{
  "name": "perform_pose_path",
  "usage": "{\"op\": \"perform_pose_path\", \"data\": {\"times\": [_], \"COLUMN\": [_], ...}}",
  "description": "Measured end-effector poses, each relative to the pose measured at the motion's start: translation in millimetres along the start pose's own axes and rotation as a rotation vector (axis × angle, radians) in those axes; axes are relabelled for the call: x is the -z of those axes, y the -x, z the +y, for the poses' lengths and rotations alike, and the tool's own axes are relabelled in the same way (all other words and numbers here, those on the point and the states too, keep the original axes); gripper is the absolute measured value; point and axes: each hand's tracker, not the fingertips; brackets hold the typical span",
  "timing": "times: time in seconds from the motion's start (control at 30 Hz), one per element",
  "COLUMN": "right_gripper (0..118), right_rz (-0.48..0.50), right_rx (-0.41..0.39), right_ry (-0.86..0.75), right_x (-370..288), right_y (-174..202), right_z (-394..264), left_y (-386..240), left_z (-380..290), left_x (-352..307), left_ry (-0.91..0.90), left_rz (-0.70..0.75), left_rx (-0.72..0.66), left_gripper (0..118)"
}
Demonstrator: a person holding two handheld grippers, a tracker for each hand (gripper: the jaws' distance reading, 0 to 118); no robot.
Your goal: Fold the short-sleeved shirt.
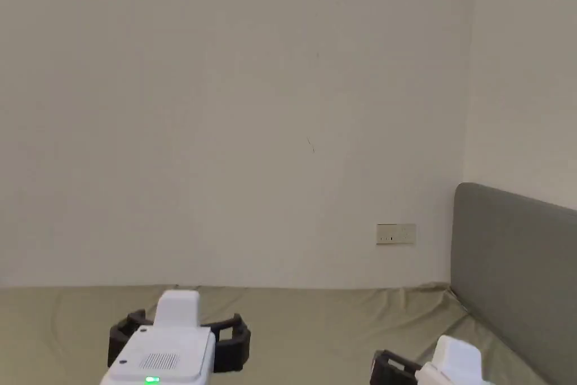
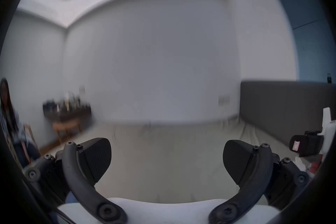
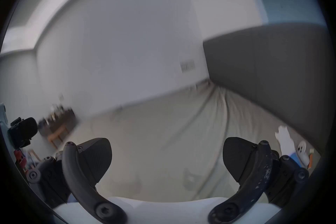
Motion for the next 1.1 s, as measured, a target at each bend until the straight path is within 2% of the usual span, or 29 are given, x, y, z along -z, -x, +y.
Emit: {"op": "perform_pose_path", "data": {"times": [0.07, 0.13, 0.17, 0.2, 0.23, 0.27, 0.3, 0.37, 0.4, 0.43, 0.5, 0.57, 0.6, 0.63, 0.7, 0.73, 0.8, 0.87, 0.9, 0.93, 0.97, 1.03, 1.07, 1.1], "right_gripper": [118, 118, 118, 118, 118, 118, 118, 118, 118, 118, 118, 118, 118, 118, 118, 118, 118, 118, 118, 118, 118, 118, 118, 118], "right_rz": [0.029, -0.035, -0.078, -0.137, -0.163, -0.182, -0.199, -0.257, -0.292, -0.373, -0.356, -0.388, -0.381, -0.366, -0.323, -0.323, -0.314, -0.278, -0.245, -0.206, -0.181, -0.072, -0.039, 0.003], "right_rx": [0.039, 0.1, 0.115, 0.086, -0.01, -0.14, -0.374, -0.962, -1.217, -1.363, -1.615, -1.964, -2.087, -2.203, -2.273, -2.284, -2.252, -2.123, -2.039, -1.908, -1.715, -1.267, -1.05, -0.839], "right_ry": [-0.089, -0.123, -0.092, -0.105, -0.193, -0.274, -0.38, -0.499, -0.485, -0.437, -0.455, -0.443, -0.436, -0.429, -0.41, -0.383, -0.345, -0.306, -0.289, -0.269, -0.226, -0.178, -0.145, -0.123], "right_x": [-33.1, -61.5, -74.1, -87.7, -104.9, -118.9, -132.5, -141.1, -140.2, -133.2, -124.8, -113.6, -109.1, -105.3, -98.7, -94.9, -91.4, -92.6, -94.2, -95.6, -97.3, -104.7, -105.8, -107.2], "right_y": [7.2, 10.4, 13.6, 21.1, 34.1, 49.1, 72.0, 116.8, 129.6, 137.5, 141.5, 137.3, 131.3, 126.5, 117.9, 108.4, 102.4, 95.4, 94.5, 95.3, 98.0, 94.1, 87.7, 78.1], "right_z": [33.3, 49.9, 59.7, 66.2, 73.3, 78.1, 79.0, 61.5, 47.9, 30.0, -6.9, -51.2, -68.9, -88.1, -114.2, -122.6, -131.1, -126.3, -118.1, -104.9, -85.3, -33.8, -8.8, 12.0], "left_y": [5.2, 14.5, 24.4, 41.0, 63.1, 80.6, 95.3, 110.6, 112.1, 110.2, 102.2, 82.3, 77.1, 69.9, 62.3, 60.1, 56.5, 55.2, 58.4, 61.0, 64.0, 68.9, 74.8, 77.3], "left_z": [40.1, 63.6, 72.0, 76.4, 75.0, 71.8, 58.2, 21.9, -0.2, -21.5, -60.3, -99.4, -114.4, -129.9, -149.0, -158.3, -173.8, -182.8, -177.2, -169.6, -156.7, -118.9, -96.2, -72.9], "left_x": [-31.9, -60.1, -72.5, -83.7, -88.2, -89.9, -86.2, -83.4, -80.8, -84.0, -89.1, -100.4, -106.5, -116.0, -135.8, -140.8, -140.7, -137.8, -132.5, -125.5, -118.2, -103.6, -91.4, -82.1], "left_ry": [-0.132, -0.159, -0.154, -0.161, -0.157, -0.141, -0.09, -0.042, -0.022, 0.017, 0.102, 0.194, 0.228, 0.229, 0.282, 0.324, 0.417, 0.461, 0.478, 0.478, 0.46, 0.323, 0.322, 0.296], "left_rz": [0.017, 0.021, -0.024, -0.119, -0.234, -0.305, -0.319, -0.296, -0.277, -0.258, -0.253, -0.229, -0.197, -0.124, 0.086, 0.179, 0.242, 0.268, 0.251, 0.203, 0.141, 0.031, -0.073, -0.186], "left_rx": [0.052, 0.036, -0.07, -0.275, -0.563, -0.793, -1.083, -1.554, -1.723, -1.885, -2.154, -2.417, -2.503, -2.597, -2.585, -2.52, -2.413, -2.424, -2.363, -2.269, -2.179, -2.098, -2.003, -1.848], "left_gripper": [118, 118, 118, 118, 118, 118, 118, 118, 118, 118, 118, 118, 118, 118, 118, 118, 118, 118, 118, 118, 118, 118, 118, 118]}}
